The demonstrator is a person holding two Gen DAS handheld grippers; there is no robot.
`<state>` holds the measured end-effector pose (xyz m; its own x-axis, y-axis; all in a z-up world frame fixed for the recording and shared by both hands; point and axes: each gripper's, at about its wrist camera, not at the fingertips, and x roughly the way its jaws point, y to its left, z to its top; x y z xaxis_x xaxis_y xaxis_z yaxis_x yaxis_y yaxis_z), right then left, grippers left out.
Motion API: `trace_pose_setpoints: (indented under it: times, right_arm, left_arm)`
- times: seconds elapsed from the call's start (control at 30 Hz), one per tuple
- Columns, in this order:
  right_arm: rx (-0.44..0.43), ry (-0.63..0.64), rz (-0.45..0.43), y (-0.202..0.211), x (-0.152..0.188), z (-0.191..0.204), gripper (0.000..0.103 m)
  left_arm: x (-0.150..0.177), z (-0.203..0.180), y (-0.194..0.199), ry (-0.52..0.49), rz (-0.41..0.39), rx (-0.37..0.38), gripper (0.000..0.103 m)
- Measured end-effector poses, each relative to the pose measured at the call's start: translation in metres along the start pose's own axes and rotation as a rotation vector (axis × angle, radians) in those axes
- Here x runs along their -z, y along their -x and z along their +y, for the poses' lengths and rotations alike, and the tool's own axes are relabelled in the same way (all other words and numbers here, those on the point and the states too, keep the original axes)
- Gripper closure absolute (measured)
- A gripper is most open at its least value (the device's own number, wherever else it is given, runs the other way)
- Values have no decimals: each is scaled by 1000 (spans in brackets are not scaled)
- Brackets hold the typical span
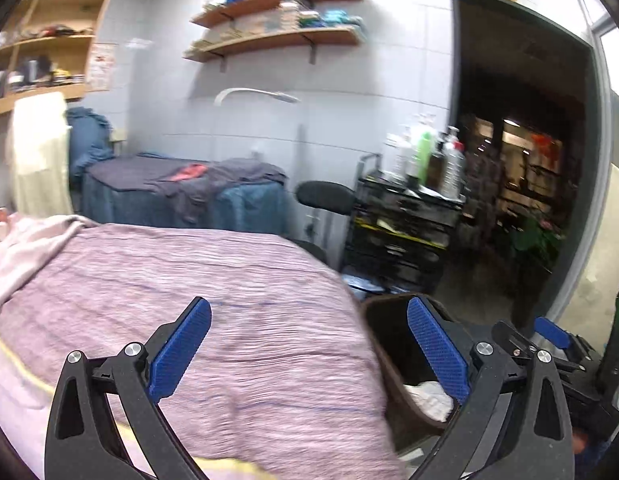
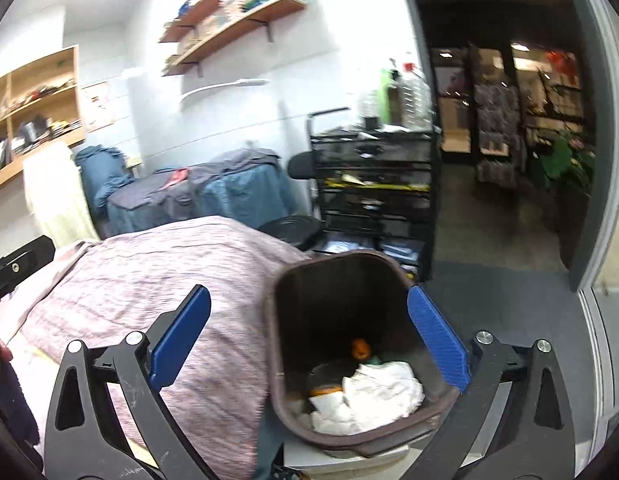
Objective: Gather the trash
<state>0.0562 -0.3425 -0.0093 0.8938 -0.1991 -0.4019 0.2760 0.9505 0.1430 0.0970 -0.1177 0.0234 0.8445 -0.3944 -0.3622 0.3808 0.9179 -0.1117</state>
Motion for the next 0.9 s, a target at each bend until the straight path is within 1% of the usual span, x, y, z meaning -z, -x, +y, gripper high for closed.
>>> trace_pose_setpoints:
  times: [0.2,0.33,0.4,0.5,0.67,0.9]
  right_arm:
    - [-84,63,-11,11,8,46,6]
    - [-115,81,-44,26,18,70,6]
    - [-130,95,-43,29,21,80,6]
    - [-153,116,-42,37,26,92,6]
    - [-170,164,-55,52,37,108,6]
    - [-181,201,-49,63,49,116,6]
  left_arm:
    - [7,34,32,40,-52,-112,6]
    - [14,51,53,65,-90,-166,6]
    - [18,59,63,92,-103,-188,6]
    - [23,66,73,120,-116,-205,6]
    - [35,73,86,131,-117,-249,6]
    - [44,69,92,100,-108,-265,6]
